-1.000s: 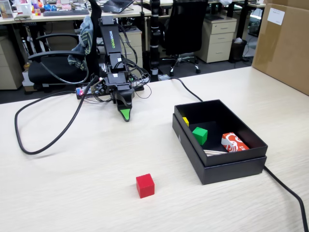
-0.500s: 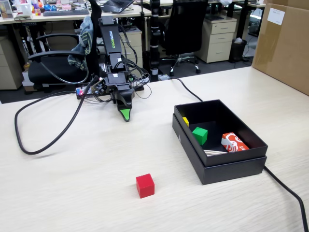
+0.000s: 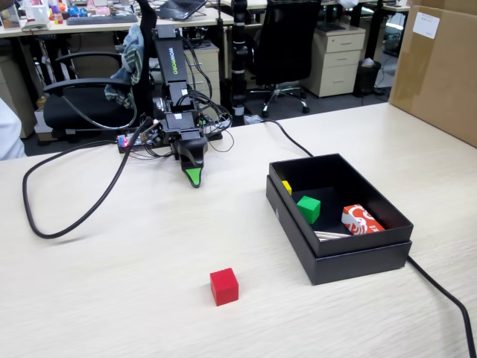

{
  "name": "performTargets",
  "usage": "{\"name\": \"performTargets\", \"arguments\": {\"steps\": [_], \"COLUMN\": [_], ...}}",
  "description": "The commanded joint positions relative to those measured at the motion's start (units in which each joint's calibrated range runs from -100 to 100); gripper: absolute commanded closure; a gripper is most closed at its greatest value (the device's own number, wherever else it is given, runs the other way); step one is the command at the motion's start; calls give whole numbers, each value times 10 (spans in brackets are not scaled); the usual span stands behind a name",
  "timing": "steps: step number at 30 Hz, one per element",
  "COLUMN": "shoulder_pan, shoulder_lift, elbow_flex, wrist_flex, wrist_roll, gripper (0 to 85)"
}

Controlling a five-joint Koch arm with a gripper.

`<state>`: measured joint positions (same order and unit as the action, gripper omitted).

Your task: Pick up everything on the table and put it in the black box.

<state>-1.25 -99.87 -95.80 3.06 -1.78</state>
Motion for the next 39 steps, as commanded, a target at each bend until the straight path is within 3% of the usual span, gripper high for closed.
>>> {"name": "performTargets", "arguments": {"steps": [1,8,16,21,31,39], "shoulder_pan": [-2,-3,0,2,0,-3], "shoulder_lift": [0,19,236,467,934,1148], "elbow_flex": [44,264,625,888,1257,1361], "wrist_flex": [-69,-218,-389,-480,-503,-501], "wrist_roll": [0,18,31,31,32,32], "gripper": [382,380,382,410,410,410]}}
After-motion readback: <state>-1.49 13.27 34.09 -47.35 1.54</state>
